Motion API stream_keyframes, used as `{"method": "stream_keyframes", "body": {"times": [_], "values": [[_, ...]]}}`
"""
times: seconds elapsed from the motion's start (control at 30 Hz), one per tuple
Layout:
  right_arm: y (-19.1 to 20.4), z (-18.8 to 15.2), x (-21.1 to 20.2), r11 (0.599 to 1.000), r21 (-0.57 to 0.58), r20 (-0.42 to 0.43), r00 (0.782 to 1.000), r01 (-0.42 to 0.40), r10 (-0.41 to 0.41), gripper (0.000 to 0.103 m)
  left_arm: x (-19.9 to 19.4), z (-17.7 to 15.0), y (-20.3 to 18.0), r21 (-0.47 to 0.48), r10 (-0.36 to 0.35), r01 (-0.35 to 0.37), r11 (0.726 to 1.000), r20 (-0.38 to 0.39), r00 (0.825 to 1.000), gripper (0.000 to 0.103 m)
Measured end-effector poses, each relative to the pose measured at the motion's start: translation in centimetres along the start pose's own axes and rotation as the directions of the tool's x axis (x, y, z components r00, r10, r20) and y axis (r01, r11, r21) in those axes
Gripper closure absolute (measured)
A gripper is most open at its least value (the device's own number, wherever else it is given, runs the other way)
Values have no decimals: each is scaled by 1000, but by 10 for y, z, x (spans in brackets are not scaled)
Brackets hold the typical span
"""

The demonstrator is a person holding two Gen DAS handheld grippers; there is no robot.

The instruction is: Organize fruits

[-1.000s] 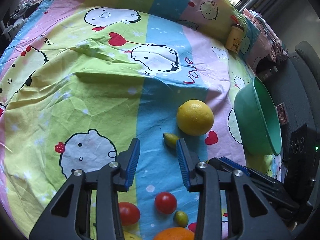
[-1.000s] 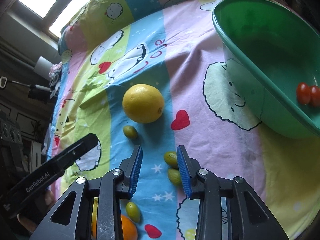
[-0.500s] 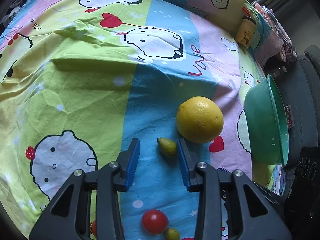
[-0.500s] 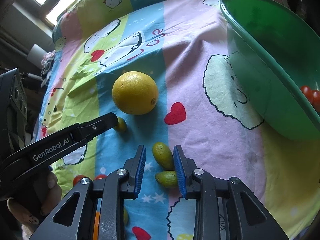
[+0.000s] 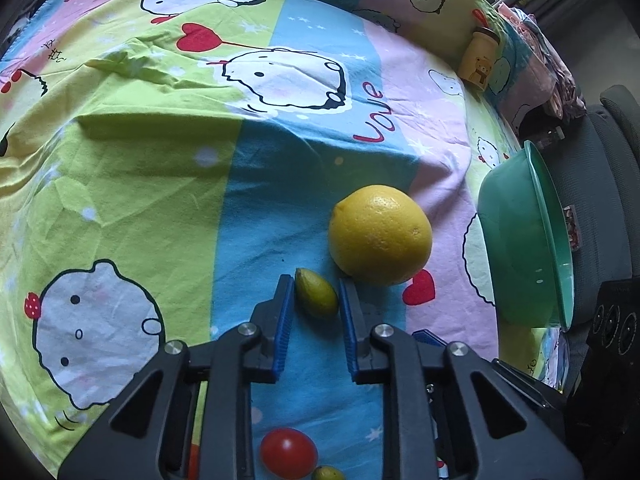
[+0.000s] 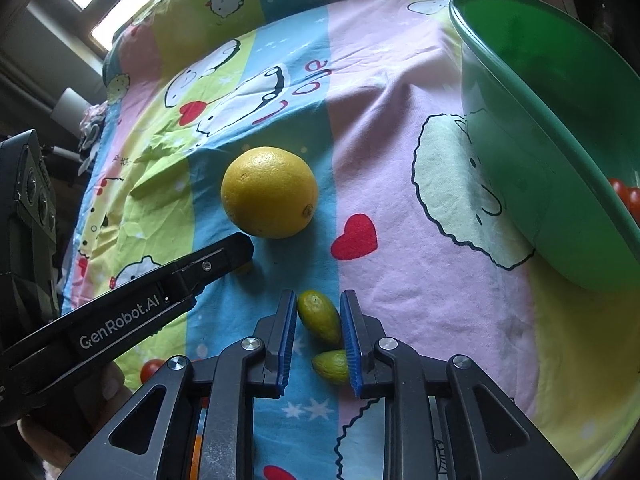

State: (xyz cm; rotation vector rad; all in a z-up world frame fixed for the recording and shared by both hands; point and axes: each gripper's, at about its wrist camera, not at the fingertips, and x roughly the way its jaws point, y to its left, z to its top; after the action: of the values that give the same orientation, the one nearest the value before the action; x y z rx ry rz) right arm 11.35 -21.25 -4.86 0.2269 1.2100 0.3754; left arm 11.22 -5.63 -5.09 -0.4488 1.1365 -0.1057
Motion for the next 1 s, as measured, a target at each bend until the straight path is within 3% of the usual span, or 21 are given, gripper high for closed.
{"method": "stream_keyframes", "body": {"times": [0.43,1.0], "values": [[-3,1,0,999,29,-3,1000,-23,23,79,-4,-2,-2,-1,0,0,1000,9,1000,82],[-8,3,-19,997,55,48,997,-61,59,79,-33,-7,-15,34,-22,19,999,87,996,82]]}}
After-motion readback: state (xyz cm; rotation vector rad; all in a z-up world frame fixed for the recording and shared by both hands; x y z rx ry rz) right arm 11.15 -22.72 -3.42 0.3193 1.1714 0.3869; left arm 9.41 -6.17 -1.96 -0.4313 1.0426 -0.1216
